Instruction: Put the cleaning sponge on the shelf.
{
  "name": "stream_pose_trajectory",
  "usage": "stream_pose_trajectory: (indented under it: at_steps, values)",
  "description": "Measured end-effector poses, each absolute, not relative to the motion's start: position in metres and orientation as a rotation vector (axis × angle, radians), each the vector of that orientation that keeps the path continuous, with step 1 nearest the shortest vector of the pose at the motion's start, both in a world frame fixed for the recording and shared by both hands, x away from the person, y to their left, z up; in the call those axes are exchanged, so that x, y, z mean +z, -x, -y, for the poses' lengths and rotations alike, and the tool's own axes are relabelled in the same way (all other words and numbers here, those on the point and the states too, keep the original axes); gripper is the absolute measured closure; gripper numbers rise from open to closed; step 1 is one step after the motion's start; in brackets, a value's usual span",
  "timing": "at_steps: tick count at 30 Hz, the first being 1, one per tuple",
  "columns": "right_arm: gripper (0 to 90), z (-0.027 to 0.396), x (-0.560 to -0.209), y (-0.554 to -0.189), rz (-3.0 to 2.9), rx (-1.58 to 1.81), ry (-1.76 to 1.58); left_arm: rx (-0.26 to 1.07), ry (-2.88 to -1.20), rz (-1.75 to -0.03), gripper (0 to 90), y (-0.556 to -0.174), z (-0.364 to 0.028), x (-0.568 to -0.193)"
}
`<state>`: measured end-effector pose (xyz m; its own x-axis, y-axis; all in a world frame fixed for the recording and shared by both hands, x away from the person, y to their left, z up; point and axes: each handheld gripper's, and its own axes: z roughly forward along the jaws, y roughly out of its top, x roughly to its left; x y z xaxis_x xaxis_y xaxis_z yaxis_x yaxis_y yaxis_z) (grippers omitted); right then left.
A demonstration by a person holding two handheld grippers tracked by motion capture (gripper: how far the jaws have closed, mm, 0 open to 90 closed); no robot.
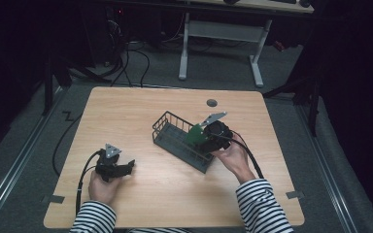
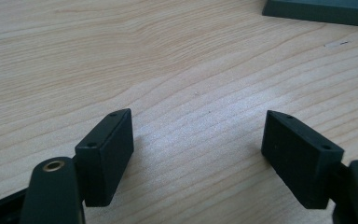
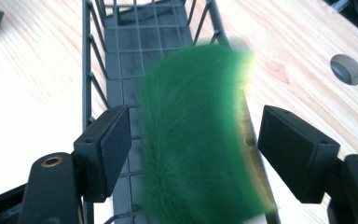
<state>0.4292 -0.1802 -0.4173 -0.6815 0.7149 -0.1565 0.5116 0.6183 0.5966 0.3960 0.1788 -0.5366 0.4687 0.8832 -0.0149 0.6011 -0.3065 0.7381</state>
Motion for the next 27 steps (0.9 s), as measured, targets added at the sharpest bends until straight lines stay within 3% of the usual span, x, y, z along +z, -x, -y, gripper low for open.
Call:
stream_pose_trajectory:
  at_steps: [14, 27]
  values:
    - [38.2, 0.204, -0.413, -0.417, -2.385, 0.949, -1.041, 0.525, -2.025, -1.231, 25.5, -0.396, -0.179, -0.537]
    - [40.0, 0.260, -0.400, -0.396, -2.205, 1.068, -1.219, 0.520, -2.024, -1.229, 25.5, -0.396, -0.179, -0.537]
